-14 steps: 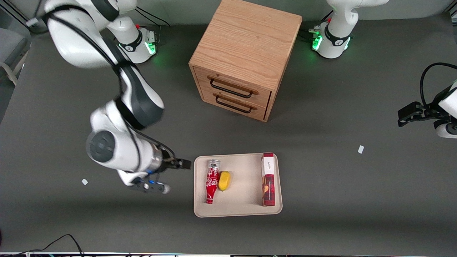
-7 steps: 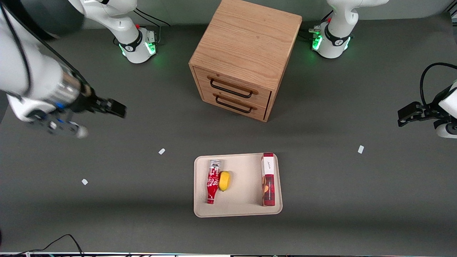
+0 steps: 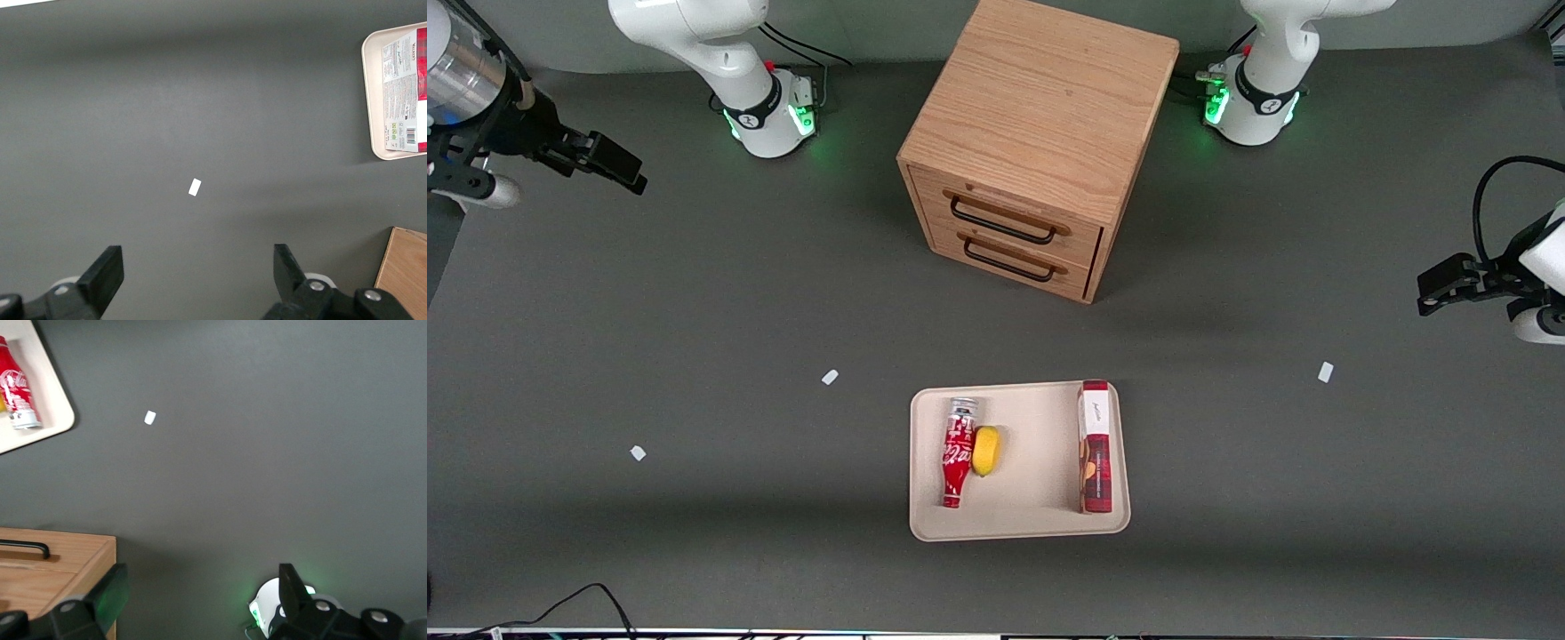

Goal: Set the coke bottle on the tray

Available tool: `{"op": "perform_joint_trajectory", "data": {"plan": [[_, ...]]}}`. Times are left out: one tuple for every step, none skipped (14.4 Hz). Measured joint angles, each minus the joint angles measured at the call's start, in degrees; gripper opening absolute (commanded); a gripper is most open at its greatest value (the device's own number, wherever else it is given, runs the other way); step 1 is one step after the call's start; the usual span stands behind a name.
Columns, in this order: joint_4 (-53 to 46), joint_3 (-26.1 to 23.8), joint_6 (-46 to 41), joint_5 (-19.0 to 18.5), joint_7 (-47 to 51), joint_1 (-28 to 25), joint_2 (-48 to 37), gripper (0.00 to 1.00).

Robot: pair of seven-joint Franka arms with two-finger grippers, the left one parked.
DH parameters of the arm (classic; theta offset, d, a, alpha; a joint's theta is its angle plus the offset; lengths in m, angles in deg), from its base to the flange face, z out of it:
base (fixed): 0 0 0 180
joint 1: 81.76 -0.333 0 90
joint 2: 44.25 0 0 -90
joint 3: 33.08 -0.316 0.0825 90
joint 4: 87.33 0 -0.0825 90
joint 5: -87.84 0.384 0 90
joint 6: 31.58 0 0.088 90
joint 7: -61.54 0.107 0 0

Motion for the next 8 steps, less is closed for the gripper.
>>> {"op": "perform_joint_trajectory", "data": {"plan": [[3.3, 0.2, 1.4, 0.0, -0.2, 0.0, -2.2, 1.0], [4.9, 0.2, 2.2, 0.0, -0.3, 0.0, -3.4, 1.0], [5.0, 0.2, 2.5, 0.0, -0.3, -0.1, -3.8, 1.0], [4.2, 0.2, 2.8, 0.0, -0.3, -0.2, -3.5, 1.0], [2.4, 0.3, 2.3, 0.0, -0.3, -0.2, -2.7, 1.0], [-0.2, 0.3, 1.0, 0.0, -0.3, -0.1, -1.3, 1.0], [-3.9, 0.4, -1.0, 0.0, -0.3, -0.1, 0.8, 1.0], [-7.6, 0.8, -3.2, 0.0, -0.3, -0.1, 3.1, 1.0]]}}
